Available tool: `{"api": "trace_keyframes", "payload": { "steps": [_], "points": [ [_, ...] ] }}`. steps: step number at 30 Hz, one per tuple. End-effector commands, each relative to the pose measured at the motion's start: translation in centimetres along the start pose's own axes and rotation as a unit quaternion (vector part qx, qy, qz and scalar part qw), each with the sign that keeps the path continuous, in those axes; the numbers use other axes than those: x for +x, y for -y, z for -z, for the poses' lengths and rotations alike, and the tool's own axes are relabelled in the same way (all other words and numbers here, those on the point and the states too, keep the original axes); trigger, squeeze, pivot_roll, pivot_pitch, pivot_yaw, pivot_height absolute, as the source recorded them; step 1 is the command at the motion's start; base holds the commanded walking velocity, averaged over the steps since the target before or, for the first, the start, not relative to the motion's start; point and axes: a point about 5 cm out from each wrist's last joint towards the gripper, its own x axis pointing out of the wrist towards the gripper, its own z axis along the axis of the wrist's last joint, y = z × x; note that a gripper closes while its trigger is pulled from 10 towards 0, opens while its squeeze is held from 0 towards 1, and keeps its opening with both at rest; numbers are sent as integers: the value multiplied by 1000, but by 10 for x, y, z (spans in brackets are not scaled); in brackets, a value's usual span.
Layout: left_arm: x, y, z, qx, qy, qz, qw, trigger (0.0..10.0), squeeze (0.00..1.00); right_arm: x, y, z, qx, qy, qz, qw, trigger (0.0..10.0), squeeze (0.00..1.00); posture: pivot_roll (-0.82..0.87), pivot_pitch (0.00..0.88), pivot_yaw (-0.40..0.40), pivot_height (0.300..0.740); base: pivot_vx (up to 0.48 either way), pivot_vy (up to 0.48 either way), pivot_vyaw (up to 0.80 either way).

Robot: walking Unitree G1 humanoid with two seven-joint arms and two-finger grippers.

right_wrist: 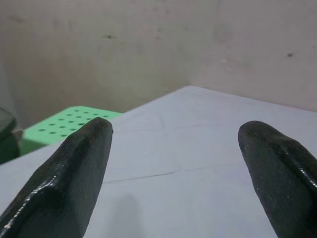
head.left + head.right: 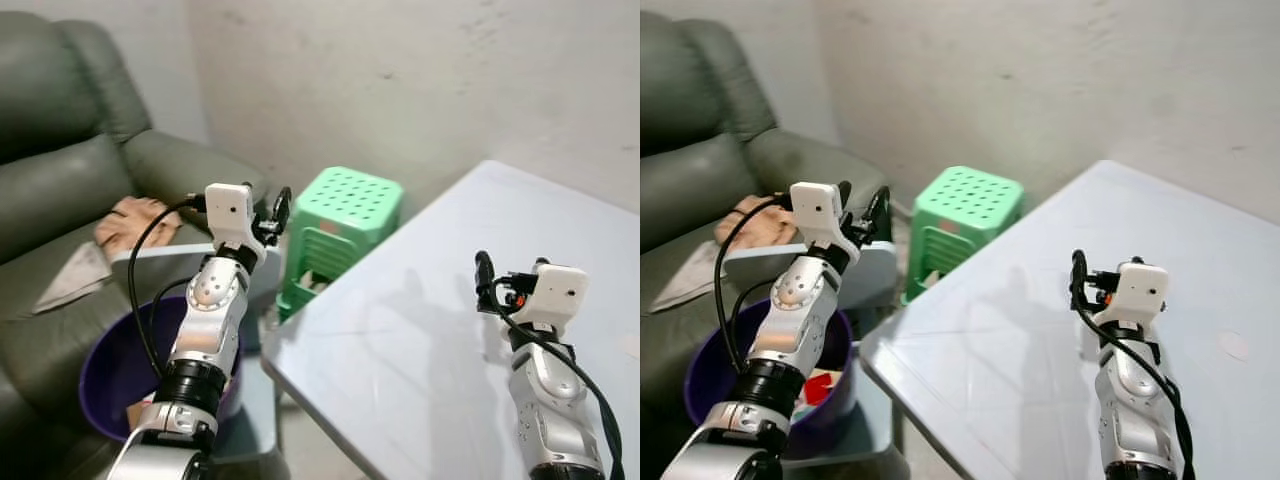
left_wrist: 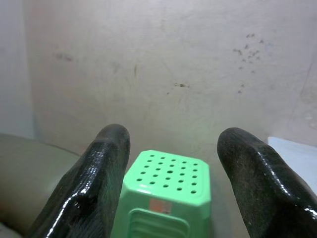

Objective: Picking trash to rubbish bin

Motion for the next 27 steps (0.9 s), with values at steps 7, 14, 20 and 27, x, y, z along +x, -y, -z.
{"api": "trace_keyframes", "payload": {
  "steps": [7, 14, 20, 27],
  "points": [
    [-2, -6, 2, -12, -13, -21, 1000, 10000, 0, 1, -3, -6, 10, 11, -8, 1000, 10000, 0, -11, 0, -5, 740, 0, 0, 0],
    [-2, -5, -1, -38, -8, -24, 999, 10000, 0, 0, -4, -4, 8, 8, -9, 1000, 10000, 0, -9, 0, -6, 740, 0, 0, 0],
    [-8, -2, 9, -21, -34, -15, 999, 10000, 0, -3, -4, -3, 8, 1, -10, 1000, 10000, 0, -7, 0, -11, 740, 0, 0, 0],
    [-12, -3, 10, -27, -39, -18, 999, 10000, 0, -9, -4, -1, 10, -4, -14, 1000, 10000, 0, -4, 0, -16, 740, -207, 0, 0]
  ]
}}
